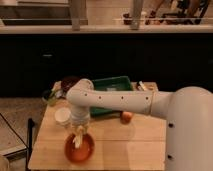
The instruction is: Place banana in red bowl
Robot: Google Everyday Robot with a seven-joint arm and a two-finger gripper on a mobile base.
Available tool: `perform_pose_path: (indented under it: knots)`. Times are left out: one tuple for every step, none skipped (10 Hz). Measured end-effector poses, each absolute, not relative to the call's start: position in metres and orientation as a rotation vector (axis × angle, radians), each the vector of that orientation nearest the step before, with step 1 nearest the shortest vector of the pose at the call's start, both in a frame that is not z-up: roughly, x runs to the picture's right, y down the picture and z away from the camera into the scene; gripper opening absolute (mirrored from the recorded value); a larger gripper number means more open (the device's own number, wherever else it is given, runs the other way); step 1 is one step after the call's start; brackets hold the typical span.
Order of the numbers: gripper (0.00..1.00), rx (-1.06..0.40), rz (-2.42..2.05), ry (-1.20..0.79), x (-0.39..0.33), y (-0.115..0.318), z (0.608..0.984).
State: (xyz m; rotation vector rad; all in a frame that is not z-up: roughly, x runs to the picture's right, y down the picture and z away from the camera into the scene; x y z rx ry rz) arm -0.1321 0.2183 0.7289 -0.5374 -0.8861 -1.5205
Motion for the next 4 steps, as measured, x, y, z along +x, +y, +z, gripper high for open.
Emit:
perform_pose_path:
  knots:
    - [0.80,-0.539,-1.522,-0.887,-0.1320,0.2186,0.7288]
    - [0.80,-0.541,-1.525,-0.888,-0.1319,0.2189,0.7287]
    - [0.80,-0.541,-1.529,-0.888,-0.1319,0.2193,0.7282]
    - [0.80,-0.536,-1.532,-0.885,-0.1309,0.2176,0.7259]
